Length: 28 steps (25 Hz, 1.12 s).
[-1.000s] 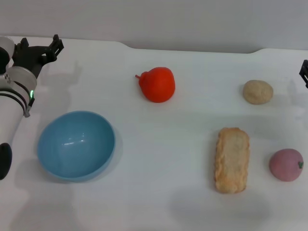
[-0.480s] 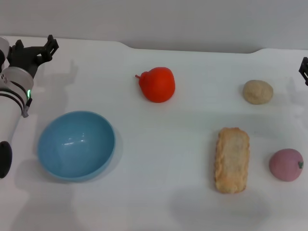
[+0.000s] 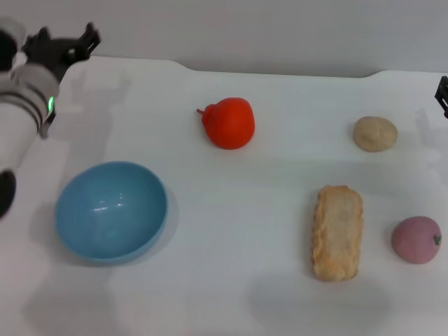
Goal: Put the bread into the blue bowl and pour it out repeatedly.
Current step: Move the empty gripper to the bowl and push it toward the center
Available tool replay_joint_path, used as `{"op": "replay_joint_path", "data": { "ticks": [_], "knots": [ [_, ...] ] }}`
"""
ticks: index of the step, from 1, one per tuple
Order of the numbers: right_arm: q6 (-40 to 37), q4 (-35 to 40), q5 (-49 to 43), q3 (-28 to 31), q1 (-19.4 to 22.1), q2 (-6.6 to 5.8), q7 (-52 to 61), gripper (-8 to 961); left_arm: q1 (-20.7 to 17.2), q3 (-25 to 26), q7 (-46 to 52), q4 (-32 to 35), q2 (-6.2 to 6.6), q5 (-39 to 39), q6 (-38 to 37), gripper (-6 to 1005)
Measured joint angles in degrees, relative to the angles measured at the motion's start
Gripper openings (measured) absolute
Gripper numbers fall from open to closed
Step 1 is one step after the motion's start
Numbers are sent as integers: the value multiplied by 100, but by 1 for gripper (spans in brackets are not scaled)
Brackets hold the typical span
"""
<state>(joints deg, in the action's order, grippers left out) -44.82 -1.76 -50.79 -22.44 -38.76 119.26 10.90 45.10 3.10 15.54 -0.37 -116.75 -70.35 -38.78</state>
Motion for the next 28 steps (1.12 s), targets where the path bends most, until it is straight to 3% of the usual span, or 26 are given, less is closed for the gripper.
{"op": "replay_joint_path", "data": {
  "ticks": [2, 5, 8, 10, 12, 15, 17, 19, 20, 25, 28],
  "knots": [
    [0, -6, 0, 1, 13, 0, 0, 693, 221, -247, 731, 290, 14, -314, 352, 874],
    [0, -38, 0, 3, 60, 8, 23, 694, 491, -1234, 2088, 883, -14, -784, 873, 873],
    [1, -113, -1, 4, 113, 19, 36, 694, 528, -3418, 4472, 1741, -50, -1227, 1415, 873],
    [0, -129, -1, 4, 127, 21, 37, 693, 384, -4447, 5575, 2190, -44, -1451, 1469, 873],
    [0, -138, -1, 4, 152, 22, 36, 693, 41, -5836, 7216, 2913, 14, -1812, 1420, 873],
    [0, -141, -1, 4, 163, 24, 32, 693, -535, -6963, 8892, 3958, 138, -2415, 1064, 874],
    [0, -140, -4, 3, 163, 24, 20, 693, -911, -7212, 9820, 4592, 193, -2922, 603, 874],
    [0, -126, -19, -3, 165, 20, 12, 693, -1370, -7050, 10924, 5451, 270, -3739, -234, 874],
    [0, -118, -26, -8, 165, 19, 10, 693, -1370, -7050, 10924, 5451, 270, -3739, -234, 874],
    [0, -83, -31, -39, 133, 10, 5, 694, -1724, -6279, 12801, 6940, 450, -5510, -2363, 874],
    [0, -60, -33, -56, 126, 5, 3, 694, -1706, -5861, 13473, 7628, 455, -6587, -3582, 874]
  ]
}}
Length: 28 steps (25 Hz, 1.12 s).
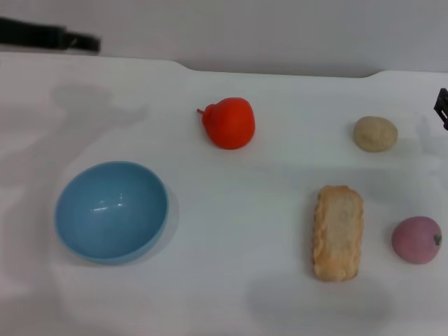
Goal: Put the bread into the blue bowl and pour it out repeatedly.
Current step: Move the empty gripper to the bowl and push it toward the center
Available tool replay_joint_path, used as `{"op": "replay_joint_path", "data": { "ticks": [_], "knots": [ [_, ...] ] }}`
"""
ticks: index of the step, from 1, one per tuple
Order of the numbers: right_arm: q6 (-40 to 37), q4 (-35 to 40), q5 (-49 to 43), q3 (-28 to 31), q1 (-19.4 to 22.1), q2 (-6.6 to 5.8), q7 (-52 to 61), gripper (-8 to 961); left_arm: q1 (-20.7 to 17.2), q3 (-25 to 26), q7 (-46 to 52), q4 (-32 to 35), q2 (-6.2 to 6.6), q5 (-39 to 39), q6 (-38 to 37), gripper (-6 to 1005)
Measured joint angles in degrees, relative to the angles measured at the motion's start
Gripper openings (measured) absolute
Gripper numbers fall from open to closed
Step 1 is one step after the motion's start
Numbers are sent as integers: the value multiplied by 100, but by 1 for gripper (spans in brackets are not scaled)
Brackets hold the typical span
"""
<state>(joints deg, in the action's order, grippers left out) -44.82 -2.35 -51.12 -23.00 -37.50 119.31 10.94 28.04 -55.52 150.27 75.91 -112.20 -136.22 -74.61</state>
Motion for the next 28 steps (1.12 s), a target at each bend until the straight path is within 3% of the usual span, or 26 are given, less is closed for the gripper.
{"op": "replay_joint_path", "data": {
  "ticks": [4, 8, 10, 11, 16, 22, 28],
  "knots": [
    [0, 15, -3, 2, 0, -3, -1, 694, 107, 119, 554, 635, -108, -1308, -1254, 874],
    [0, 22, -4, 4, 19, -5, -3, 694, 295, 18, 607, 908, -356, -2202, -2289, 873],
    [0, 22, -10, 0, 19, -5, -4, 694, 361, -234, 594, 965, -477, -2592, -2622, 873],
    [0, 23, -12, -2, 15, -5, -4, 694, 377, -656, 692, 995, -528, -2835, -2792, 873],
    [0, 8, -17, -11, -2, -5, -7, 693, 354, -1131, 979, 1014, -549, -2895, -2900, 873],
    [0, -9, -138, -11, 32, 0, -13, 693, 385, -1126, 1111, 899, -572, -2892, -2956, 873],
    [0, -11, -154, -11, 45, 4, -13, 694, 511, -1155, 1191, 171, -586, -2855, -2632, 873]
  ]
}}
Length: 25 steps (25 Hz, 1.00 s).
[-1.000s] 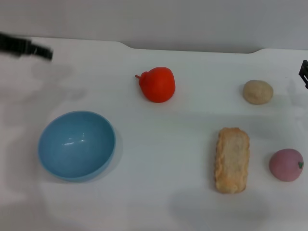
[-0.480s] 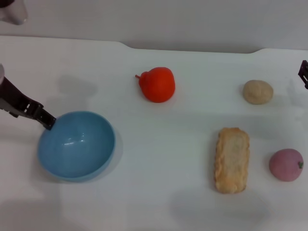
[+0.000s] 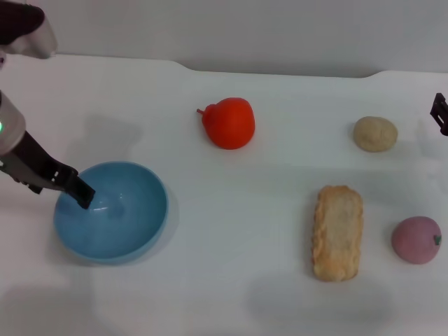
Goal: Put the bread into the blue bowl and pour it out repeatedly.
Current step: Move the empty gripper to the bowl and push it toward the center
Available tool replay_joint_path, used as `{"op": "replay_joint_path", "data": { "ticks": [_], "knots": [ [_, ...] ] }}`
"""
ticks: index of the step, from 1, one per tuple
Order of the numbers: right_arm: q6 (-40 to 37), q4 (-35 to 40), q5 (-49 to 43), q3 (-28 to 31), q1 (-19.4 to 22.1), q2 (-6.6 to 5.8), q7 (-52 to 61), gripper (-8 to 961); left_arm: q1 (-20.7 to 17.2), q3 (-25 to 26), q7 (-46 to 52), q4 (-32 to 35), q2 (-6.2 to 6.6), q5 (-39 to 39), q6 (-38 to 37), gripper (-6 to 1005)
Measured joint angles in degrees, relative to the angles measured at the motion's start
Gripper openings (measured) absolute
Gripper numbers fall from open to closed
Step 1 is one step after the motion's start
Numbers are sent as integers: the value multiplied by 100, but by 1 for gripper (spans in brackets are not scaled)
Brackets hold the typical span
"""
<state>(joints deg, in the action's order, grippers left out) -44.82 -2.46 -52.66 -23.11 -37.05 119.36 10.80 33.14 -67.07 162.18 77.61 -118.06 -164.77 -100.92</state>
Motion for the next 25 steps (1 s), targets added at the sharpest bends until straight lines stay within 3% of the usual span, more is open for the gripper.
{"op": "replay_joint_path", "data": {
  "ticks": [18, 25],
  "knots": [
    [-7, -44, -245, -9, 5, 9, 0, 694, 575, 8, -78, -1904, 24, 36, 1113, 875],
    [-10, -44, -245, -10, 8, 9, 0, 694, 689, 34, -87, -2321, 20, 35, 1398, 873]
  ]
}}
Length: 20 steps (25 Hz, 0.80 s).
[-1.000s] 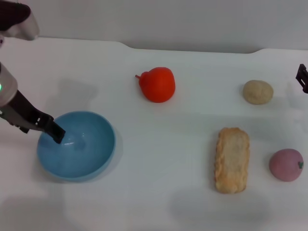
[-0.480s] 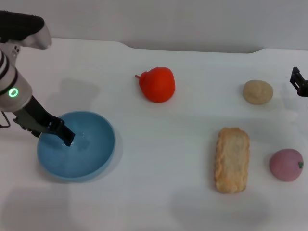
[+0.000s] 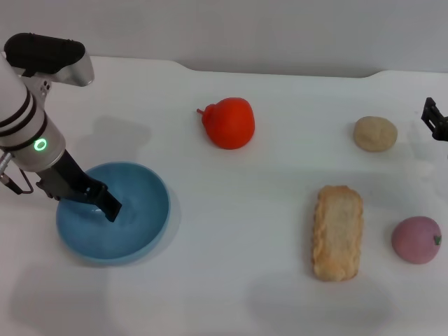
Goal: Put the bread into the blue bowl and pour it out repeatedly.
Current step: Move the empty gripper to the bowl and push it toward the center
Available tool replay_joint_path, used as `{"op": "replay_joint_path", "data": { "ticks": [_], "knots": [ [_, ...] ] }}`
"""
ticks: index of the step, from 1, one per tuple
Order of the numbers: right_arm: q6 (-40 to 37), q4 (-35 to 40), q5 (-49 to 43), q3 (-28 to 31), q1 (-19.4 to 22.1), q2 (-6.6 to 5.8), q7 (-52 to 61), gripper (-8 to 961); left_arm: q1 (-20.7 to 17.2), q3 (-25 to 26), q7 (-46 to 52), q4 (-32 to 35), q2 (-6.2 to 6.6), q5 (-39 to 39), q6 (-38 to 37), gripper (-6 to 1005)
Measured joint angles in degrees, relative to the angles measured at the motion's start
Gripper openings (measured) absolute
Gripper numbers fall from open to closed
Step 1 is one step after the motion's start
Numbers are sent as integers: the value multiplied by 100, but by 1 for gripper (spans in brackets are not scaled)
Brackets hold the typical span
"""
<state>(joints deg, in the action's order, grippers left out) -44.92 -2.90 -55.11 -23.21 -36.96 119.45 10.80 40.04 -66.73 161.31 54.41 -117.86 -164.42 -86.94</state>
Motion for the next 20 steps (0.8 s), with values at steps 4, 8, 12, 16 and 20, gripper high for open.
{"op": "replay_joint_path", "data": {
  "ticks": [4, 8, 12, 16, 20],
  "knots": [
    [0, 4, 0, 6, 2, 0, 0, 693, 6, -11, -2, -54, 0, -2, 37, 869],
    [0, 8, 0, 31, 4, 0, 0, 693, 18, 37, -3, -110, 7, -3, 100, 835],
    [-28, 12, 0, 48, 2, 0, 0, 693, 27, 26, -4, -112, 17, -3, 99, 770],
    [-54, 9, 0, 35, 0, 0, 0, 693, 33, -3, -4, -114, 22, -3, 113, 706],
    [-57, 8, 7, 38, 15, -6, 0, 694, 33, -13, -30, -75, 25, -8, 126, 548]
  ]
}}
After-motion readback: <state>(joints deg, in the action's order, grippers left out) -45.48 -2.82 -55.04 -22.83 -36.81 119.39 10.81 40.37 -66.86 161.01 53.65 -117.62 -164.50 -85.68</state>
